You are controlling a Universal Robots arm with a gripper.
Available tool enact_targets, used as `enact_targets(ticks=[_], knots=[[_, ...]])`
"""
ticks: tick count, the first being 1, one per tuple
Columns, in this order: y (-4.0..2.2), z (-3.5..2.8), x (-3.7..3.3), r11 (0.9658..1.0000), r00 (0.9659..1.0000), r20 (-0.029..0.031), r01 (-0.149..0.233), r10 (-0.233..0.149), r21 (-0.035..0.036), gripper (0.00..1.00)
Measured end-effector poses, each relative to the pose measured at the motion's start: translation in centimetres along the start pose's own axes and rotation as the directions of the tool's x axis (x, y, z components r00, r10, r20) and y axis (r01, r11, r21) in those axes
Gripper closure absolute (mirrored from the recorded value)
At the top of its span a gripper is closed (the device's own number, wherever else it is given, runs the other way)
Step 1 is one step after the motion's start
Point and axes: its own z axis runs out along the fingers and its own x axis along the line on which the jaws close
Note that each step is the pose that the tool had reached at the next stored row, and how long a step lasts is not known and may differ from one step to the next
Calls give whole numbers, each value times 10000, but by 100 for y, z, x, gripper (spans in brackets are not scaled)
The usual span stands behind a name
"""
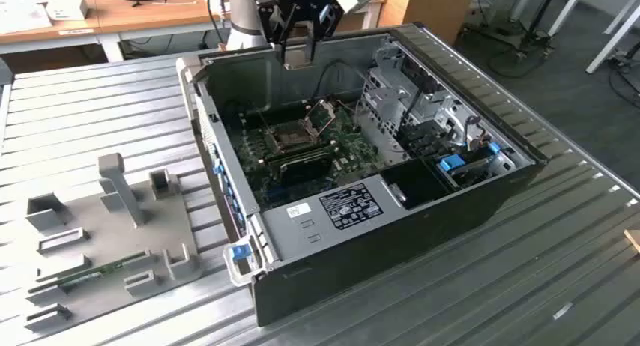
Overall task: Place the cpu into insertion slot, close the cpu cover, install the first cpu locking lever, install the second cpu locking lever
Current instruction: 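Place the cpu into insertion slot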
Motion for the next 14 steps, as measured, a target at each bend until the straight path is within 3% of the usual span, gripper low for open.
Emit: enact_targets(ticks=[14], knots=[[-3,30,-1,10000,10000,0,0,0,1,46]])
